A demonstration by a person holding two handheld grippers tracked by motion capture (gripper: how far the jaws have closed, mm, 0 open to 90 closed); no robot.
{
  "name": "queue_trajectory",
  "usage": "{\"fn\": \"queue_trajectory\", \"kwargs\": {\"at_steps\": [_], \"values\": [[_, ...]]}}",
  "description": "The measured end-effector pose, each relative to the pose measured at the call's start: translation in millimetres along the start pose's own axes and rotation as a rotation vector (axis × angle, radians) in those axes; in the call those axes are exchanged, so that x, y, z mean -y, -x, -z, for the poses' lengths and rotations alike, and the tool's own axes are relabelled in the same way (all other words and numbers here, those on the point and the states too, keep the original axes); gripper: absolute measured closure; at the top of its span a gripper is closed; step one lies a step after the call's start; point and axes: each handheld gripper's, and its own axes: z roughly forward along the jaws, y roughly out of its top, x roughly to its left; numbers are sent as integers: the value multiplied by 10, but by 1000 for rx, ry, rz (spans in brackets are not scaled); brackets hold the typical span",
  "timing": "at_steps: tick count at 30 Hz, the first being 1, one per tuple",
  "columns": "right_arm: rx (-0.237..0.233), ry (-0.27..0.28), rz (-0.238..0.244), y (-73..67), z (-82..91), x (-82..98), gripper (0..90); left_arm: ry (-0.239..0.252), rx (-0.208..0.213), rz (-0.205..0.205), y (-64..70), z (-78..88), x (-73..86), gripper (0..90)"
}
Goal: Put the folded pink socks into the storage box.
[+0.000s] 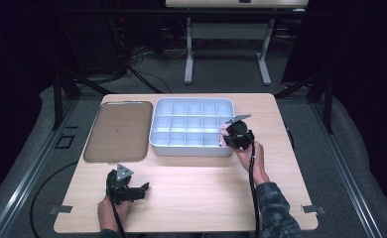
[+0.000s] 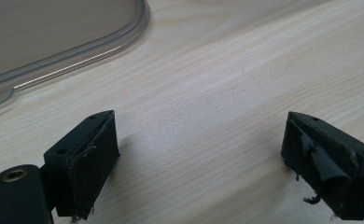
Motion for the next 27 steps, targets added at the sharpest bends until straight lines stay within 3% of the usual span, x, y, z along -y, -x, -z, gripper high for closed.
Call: {"fn": "queue_trajectory", "kwargs": {"at_steps": [14, 17, 27], "values": [[-2, -54, 22, -24, -18, 7, 750, 0, 0, 0, 0, 0, 0, 107], [-8, -48, 8, -17, -17, 14, 731, 0, 0, 0, 0, 0, 0, 107], [-83, 60, -59, 42, 223, 46, 406, -2, 3, 0, -1, 2, -1, 107]]}}
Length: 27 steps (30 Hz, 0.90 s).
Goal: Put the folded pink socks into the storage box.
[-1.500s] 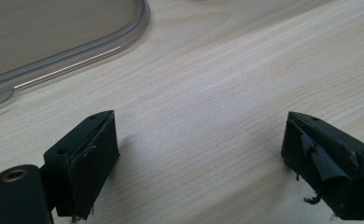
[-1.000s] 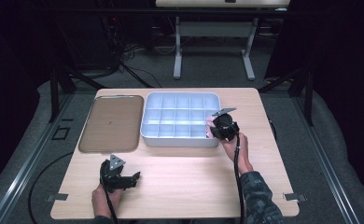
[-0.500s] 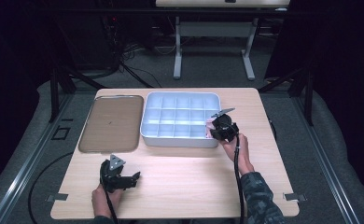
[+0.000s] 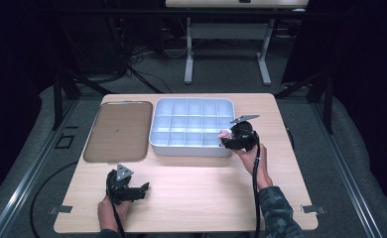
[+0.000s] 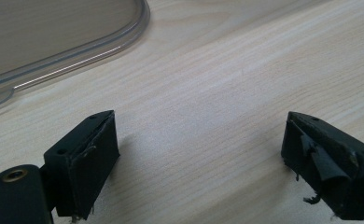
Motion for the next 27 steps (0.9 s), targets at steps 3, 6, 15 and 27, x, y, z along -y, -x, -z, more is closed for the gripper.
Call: {"fn": "queue_trajectory", "kwargs": {"at_steps": [3, 6, 15, 27], "values": [[-23, 48, -14, 9, 139, 21, 320, 0, 0, 0, 0, 0, 0, 107], [-32, 89, -12, -6, 330, 54, 218, 0, 0, 0, 0, 0, 0, 107], [-11, 167, 18, -74, 822, 365, 76, 0, 0, 0, 0, 0, 0, 107], [64, 206, -13, 17, 1145, 955, 0, 0, -1, 0, 0, 0, 0, 106]]}}
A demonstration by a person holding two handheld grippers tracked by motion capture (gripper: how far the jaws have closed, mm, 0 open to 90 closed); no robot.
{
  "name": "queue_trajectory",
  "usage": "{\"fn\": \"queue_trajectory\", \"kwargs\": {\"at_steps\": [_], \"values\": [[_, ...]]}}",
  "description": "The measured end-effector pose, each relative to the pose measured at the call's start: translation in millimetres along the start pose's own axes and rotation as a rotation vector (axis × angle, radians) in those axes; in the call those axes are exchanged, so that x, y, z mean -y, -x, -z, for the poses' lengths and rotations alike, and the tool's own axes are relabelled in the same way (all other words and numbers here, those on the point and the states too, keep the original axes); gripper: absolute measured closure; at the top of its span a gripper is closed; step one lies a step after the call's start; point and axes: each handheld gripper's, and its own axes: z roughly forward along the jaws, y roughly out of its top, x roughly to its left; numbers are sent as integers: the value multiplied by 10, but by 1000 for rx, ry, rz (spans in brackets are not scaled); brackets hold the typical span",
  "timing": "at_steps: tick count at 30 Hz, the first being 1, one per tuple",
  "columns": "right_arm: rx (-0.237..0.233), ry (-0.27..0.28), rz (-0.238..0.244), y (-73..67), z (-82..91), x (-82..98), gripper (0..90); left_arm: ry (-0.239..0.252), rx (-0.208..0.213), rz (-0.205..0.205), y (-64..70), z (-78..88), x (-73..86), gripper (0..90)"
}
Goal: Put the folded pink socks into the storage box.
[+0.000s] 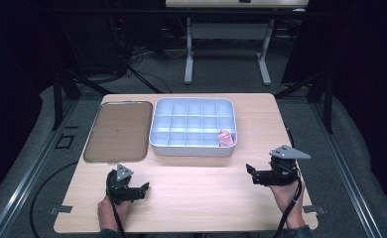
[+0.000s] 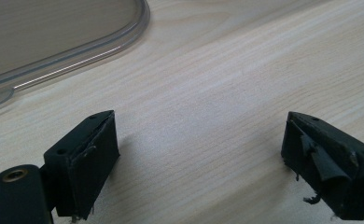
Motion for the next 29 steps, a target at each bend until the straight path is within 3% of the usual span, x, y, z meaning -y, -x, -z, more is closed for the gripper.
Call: {"fn": "queue_trajectory", "kwargs": {"at_steps": [7, 12, 16, 19, 29], "values": [[59, -43, -60, 200, 12, 456, 0, 2, -2, 0, 1, -2, 0, 106], [84, -107, -119, 337, -111, 769, 0, 2, -2, 3, 3, -2, 0, 107], [113, -136, -137, 400, -243, 956, 0, 1, -2, 2, 3, -2, 0, 106], [137, -200, -112, 427, -333, 1019, 0, 1, -1, 1, 3, -3, 0, 107], [141, -199, -122, 411, -358, 1007, 0, 1, -1, 1, 3, -3, 1, 107]]}}
